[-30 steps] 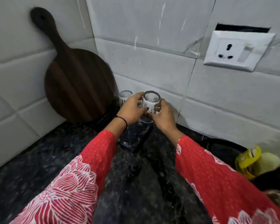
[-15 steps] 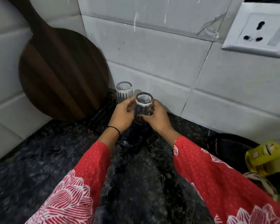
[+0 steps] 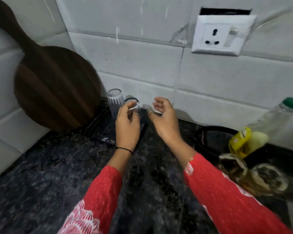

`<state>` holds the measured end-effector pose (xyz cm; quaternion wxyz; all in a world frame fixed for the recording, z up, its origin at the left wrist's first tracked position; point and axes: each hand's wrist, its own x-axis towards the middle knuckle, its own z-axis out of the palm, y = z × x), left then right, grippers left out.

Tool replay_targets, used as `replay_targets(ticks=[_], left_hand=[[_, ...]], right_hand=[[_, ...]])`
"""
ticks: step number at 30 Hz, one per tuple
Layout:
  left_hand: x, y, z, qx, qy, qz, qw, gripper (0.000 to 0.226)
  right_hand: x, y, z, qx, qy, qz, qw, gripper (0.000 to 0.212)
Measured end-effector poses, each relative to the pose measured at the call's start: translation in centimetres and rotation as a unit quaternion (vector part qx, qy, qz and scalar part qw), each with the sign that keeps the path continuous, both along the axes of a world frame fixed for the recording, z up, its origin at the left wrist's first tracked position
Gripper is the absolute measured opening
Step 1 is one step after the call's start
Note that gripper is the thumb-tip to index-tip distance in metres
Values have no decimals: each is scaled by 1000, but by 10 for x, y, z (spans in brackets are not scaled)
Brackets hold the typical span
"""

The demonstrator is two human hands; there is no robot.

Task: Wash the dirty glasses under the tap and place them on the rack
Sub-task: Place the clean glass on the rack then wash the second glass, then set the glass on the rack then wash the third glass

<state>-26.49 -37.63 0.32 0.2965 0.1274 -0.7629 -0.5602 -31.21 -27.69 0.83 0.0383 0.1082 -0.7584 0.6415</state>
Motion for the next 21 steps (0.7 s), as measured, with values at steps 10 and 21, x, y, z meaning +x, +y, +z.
replay_targets(ticks=[10,21], left_hand=[[73,159,-10,75,35,-252,964,45],[64,221,-67,36,-112,-271,955,64]], right_hand=[[118,189,-27,47,210,-229,949,40],[169,265,-57,15,158,-226,961,46]])
